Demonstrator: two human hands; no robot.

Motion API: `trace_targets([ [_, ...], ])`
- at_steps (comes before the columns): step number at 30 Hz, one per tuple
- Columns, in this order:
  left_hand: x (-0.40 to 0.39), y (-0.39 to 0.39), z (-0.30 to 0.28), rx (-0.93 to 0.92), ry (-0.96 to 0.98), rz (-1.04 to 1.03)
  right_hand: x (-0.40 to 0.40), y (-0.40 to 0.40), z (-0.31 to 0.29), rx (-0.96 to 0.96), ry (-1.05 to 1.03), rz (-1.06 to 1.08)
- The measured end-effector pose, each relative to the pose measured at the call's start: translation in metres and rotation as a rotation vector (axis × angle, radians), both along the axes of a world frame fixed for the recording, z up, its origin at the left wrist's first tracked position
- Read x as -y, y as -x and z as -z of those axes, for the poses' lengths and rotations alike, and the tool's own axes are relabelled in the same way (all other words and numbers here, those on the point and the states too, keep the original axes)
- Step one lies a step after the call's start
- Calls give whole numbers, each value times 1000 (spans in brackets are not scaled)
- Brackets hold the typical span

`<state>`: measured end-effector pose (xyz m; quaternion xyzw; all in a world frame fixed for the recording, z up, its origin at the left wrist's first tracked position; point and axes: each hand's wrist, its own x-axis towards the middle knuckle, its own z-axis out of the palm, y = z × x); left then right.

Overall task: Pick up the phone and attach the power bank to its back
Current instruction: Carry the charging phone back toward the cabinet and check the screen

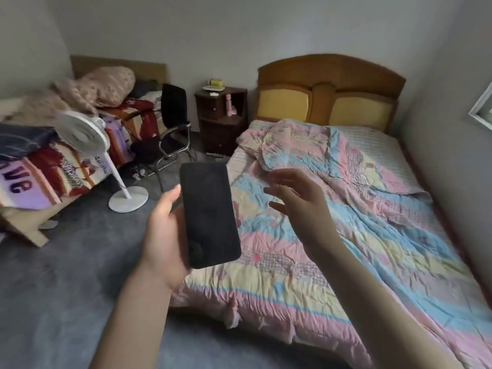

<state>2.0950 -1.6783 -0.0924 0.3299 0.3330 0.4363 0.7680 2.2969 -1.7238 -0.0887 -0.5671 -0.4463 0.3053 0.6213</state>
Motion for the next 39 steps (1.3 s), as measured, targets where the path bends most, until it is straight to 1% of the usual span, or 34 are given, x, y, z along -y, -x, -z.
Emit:
trace_targets([
  [9, -61, 180, -5, -78, -34, -163, -103, 175, -1, 17, -8, -153],
  [12, -74, 231, -4, -40, -14, -218, -133, 222, 4, -2, 4, -202],
  [18, -97, 307, -4, 22, 21, -357, -198, 289, 2, 53, 8, -305],
  [21, -120, 331, -3, 22, 33, -428, -234, 311, 0, 77, -4, -341],
  [26, -174, 356, -5, -26, 24, -432, -298, 338, 1, 69, -10, -404],
  [33, -294, 374, -18, -79, 12, -425, -416, 350, -13, 57, -20, -415],
  [39, -387, 382, -25, -70, 9, -392, -504, 362, -15, 49, 1, -409],
])
